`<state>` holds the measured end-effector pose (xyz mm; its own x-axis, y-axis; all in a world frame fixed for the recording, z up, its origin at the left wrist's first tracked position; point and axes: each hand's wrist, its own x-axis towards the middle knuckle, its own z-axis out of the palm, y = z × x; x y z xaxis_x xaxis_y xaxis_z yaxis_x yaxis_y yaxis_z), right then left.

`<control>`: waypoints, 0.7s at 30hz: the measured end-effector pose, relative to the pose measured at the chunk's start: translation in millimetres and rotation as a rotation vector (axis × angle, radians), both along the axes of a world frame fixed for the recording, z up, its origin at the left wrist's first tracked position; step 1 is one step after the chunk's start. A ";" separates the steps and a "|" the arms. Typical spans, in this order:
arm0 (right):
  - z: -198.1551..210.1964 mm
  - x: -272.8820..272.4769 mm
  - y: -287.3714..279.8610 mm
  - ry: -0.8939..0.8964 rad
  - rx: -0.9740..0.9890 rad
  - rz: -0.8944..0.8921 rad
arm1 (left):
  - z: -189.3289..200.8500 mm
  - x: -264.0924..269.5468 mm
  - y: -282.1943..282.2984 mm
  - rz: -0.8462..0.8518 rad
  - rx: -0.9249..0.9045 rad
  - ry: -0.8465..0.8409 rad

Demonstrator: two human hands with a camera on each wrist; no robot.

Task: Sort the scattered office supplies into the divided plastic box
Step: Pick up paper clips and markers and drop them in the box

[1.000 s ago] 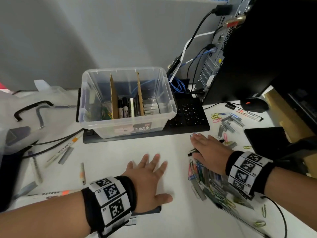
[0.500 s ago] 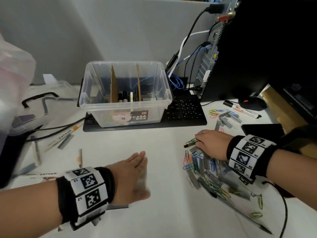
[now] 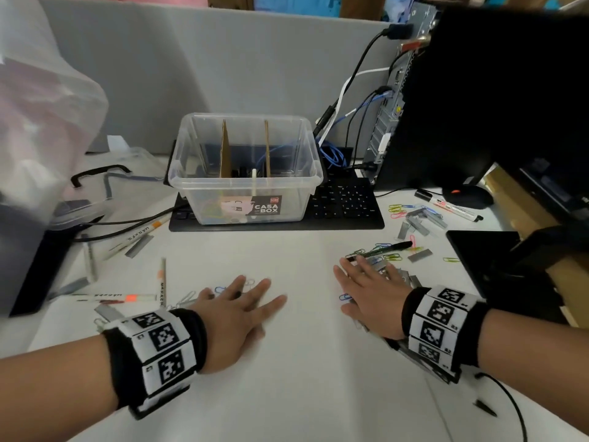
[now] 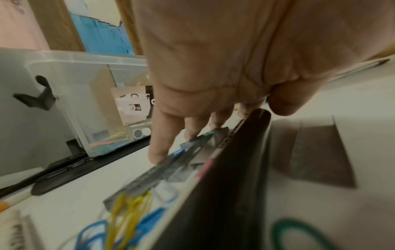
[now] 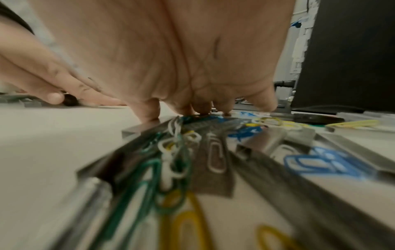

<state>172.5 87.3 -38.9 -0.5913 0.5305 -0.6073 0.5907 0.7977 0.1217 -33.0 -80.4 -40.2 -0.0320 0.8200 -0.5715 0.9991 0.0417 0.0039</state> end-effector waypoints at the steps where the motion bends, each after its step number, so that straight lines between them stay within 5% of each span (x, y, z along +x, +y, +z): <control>1: 1.7 2.8 1.0 0.002 -0.005 -0.016 | -2.6 -2.0 -1.2 0.001 0.008 0.004; 10: 14.6 7.2 -2.4 0.091 0.022 -0.094 | 4.8 -15.0 -8.0 0.190 0.034 -0.008; 15: 14.4 -5.3 -38.2 0.047 -0.059 0.033 | 1.6 -10.5 -12.1 0.120 0.037 0.034; 21: 1.8 0.8 -29.5 -0.007 -0.017 -0.025 | -4.6 -20.9 -22.2 0.143 0.051 0.048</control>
<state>173.3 57.9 -37.2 -0.5738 0.5343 -0.6207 0.6093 0.7849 0.1124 -53.9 -102.5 -44.8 -0.1769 0.8330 -0.5243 0.9821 0.1845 -0.0383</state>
